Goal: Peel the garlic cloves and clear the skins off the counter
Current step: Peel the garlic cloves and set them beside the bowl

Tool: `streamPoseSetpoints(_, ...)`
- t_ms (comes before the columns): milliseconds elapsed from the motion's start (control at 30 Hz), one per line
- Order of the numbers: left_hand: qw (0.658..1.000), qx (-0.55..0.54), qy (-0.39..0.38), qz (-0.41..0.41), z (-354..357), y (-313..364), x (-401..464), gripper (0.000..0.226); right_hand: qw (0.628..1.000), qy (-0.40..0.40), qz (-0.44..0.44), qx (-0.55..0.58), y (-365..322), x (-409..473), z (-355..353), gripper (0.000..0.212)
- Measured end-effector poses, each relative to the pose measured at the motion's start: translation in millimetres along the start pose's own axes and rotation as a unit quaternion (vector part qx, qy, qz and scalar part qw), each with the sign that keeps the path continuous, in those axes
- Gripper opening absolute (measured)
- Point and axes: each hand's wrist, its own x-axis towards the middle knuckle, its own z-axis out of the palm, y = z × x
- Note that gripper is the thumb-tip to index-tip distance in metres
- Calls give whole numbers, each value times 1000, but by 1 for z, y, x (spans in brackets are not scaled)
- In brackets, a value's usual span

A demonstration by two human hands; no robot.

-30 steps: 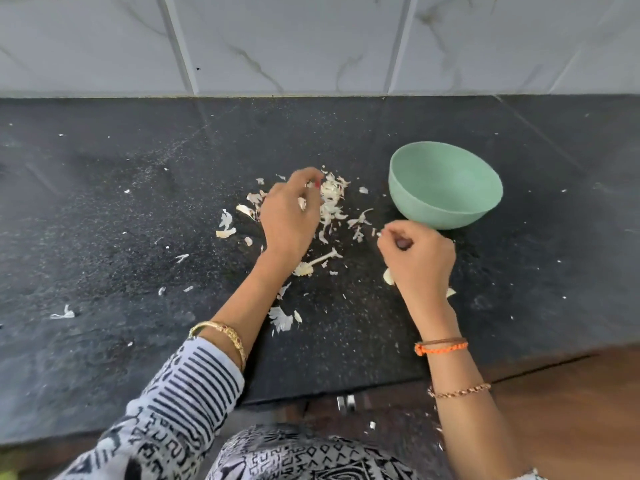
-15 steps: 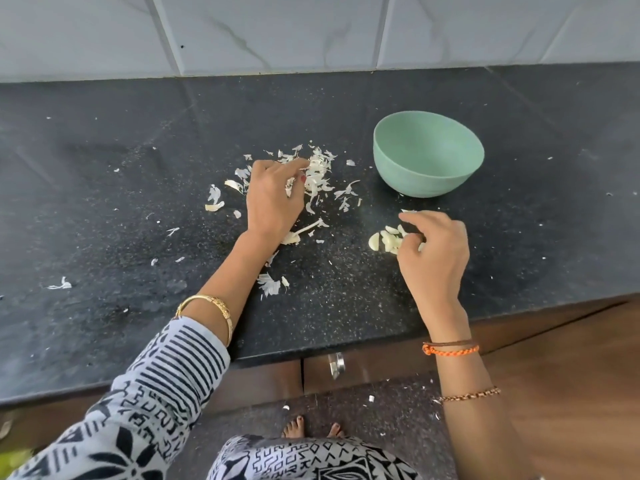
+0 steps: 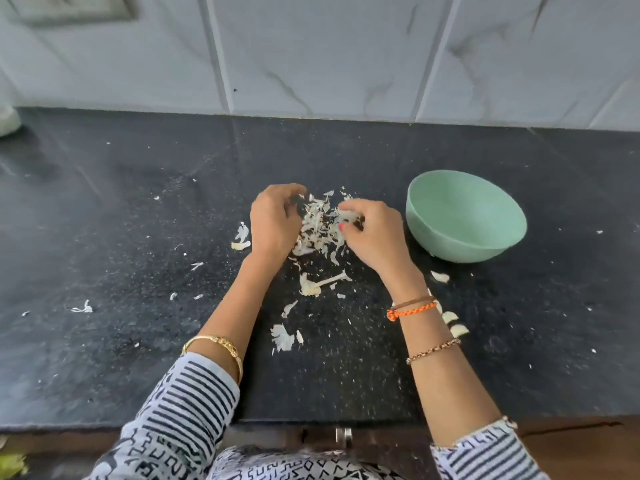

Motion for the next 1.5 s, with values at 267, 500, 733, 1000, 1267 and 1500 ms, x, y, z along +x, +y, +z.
streamPoseSetpoints(267, 982, 92, -153, 68, 4, -31, 14, 21, 988, -79, 5, -136, 17, 27, 32, 36)
streamPoseSetpoints(500, 985, 79, -152, 12, 8, -33, 29, 23, 998, 25, 42, -40, 20, 41, 32, 17)
streamPoseSetpoints(733, 994, 55, -90, 21, 7, -35, 27, 20, 985, 107, 83, 111, 29, 42, 29, 29)
streamPoseSetpoints(1000, 998, -35, -43, 26, 18, -20, 19, 20, 957, 127, 91, 244, 20, 37, 37, 19)
streamPoseSetpoints(1267, 982, -170, -79, -30, 13, -12, 20, 13, 902, 156, 112, 386, 14, 37, 36, 22)
streamPoseSetpoints(1500, 948, -272, -166, -10, 17, -7, 17, 20, 814, 162, 180, 529, 8, 37, 32, 18)
